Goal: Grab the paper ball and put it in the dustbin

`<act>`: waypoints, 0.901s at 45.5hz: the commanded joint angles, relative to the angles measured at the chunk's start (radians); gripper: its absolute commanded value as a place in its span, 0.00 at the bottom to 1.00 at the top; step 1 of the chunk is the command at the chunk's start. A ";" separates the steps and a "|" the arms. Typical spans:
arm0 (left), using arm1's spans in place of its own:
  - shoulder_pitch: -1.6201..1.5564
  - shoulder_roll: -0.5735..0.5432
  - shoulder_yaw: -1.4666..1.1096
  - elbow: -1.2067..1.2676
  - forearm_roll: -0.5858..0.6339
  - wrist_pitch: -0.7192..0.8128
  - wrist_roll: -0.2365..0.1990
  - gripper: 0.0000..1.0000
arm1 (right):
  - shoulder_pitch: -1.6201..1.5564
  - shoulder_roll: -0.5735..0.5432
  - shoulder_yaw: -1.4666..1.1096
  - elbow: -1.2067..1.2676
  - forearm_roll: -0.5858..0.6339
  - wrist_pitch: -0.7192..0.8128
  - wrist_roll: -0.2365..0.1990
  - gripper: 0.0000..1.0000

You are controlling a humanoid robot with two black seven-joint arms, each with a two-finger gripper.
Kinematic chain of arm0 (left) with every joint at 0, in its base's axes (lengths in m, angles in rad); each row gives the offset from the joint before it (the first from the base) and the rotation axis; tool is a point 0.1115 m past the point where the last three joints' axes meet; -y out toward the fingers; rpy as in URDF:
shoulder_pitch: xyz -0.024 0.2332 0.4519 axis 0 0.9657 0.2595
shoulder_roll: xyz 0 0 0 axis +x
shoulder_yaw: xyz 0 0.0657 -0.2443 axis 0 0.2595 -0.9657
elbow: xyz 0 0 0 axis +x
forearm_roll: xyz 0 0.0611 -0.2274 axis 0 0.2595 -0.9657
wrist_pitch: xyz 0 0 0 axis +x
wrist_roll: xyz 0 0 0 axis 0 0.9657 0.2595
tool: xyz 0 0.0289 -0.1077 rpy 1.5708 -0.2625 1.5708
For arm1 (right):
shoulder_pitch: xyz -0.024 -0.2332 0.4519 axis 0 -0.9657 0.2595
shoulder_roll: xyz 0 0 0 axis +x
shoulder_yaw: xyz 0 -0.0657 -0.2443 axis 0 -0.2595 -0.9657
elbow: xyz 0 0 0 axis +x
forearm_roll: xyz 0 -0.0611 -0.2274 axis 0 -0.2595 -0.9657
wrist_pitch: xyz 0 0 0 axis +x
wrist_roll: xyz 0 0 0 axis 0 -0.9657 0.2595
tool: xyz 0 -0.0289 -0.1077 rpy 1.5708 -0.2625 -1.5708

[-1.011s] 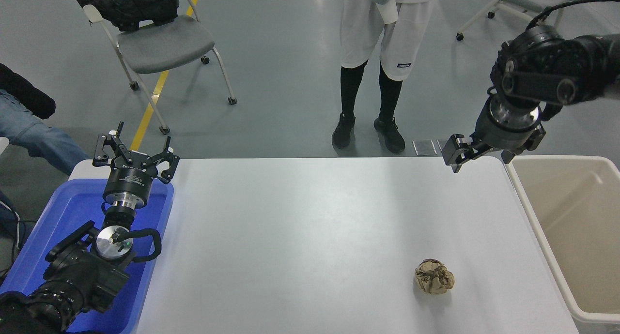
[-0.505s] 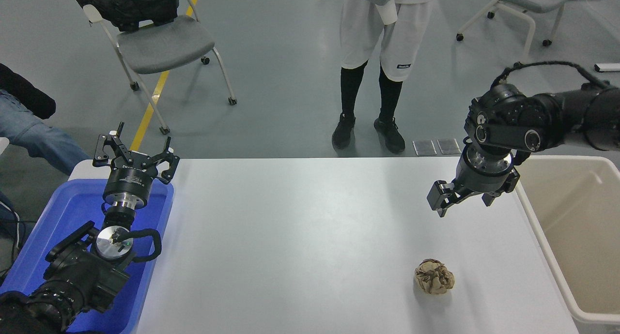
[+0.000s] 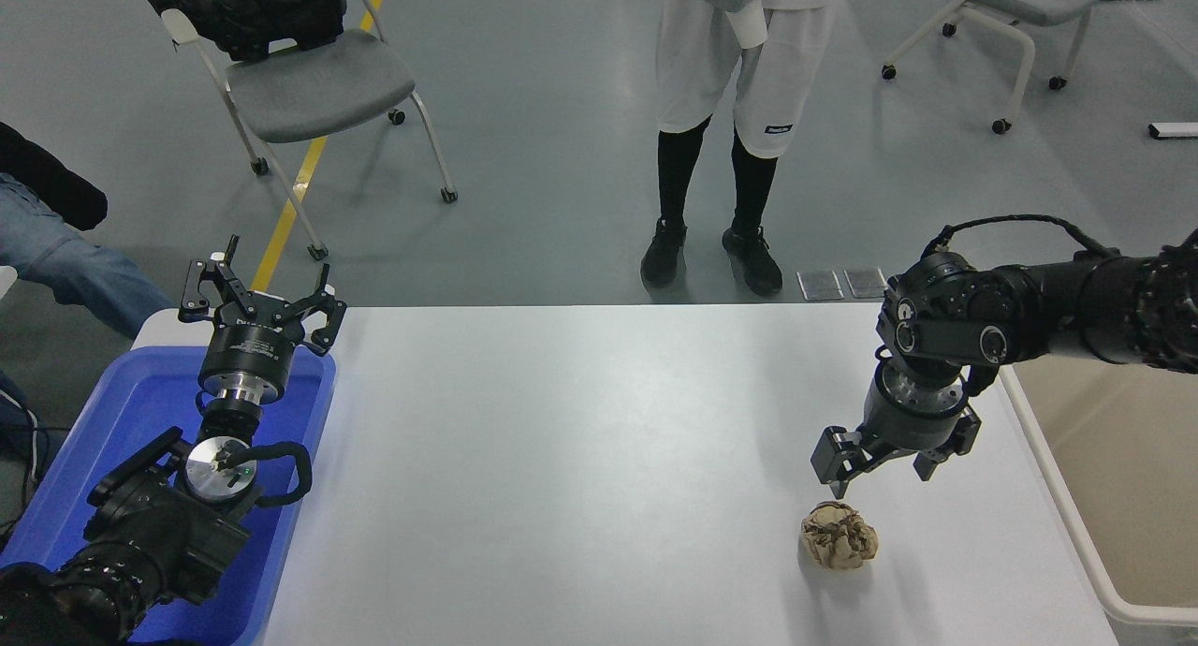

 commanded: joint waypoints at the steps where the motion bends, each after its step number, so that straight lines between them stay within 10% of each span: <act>1: 0.000 0.000 0.000 0.000 0.000 0.000 0.000 0.99 | -0.024 -0.020 0.082 -0.002 0.036 0.000 0.000 1.00; 41: 0.000 0.000 0.000 0.000 0.000 -0.003 0.000 0.99 | -0.153 -0.025 0.096 -0.023 -0.062 -0.204 0.002 1.00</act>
